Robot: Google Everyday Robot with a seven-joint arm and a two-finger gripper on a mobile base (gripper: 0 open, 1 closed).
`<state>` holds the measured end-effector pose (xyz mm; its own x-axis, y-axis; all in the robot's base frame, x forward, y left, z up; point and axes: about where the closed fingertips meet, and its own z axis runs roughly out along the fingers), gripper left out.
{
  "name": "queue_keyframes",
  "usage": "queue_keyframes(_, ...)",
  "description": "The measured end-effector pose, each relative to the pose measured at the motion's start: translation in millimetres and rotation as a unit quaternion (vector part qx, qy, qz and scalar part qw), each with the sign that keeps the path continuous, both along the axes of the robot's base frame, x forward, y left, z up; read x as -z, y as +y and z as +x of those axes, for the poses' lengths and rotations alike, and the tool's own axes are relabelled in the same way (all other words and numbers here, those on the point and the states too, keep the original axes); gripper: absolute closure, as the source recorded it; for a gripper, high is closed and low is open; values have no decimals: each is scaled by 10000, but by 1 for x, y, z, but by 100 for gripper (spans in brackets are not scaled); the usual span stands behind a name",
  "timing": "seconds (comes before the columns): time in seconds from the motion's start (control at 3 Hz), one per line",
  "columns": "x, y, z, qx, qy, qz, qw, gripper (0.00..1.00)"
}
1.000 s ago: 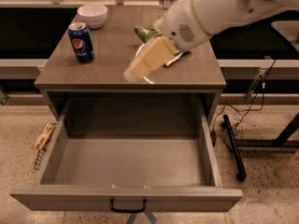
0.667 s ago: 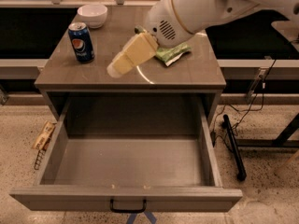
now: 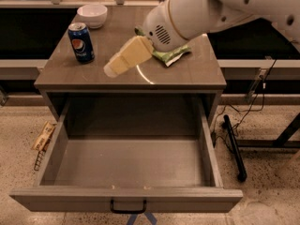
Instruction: Place pepsi can into top drawer
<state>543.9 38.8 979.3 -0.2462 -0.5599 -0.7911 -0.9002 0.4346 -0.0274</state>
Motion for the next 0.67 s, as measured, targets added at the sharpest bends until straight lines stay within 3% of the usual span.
queue_keyframes(0.33, 16, 35, 31, 231, -162, 343, 9990, 0)
queue_keyframes(0.67, 23, 76, 72, 237, -375, 792, 9959, 0)
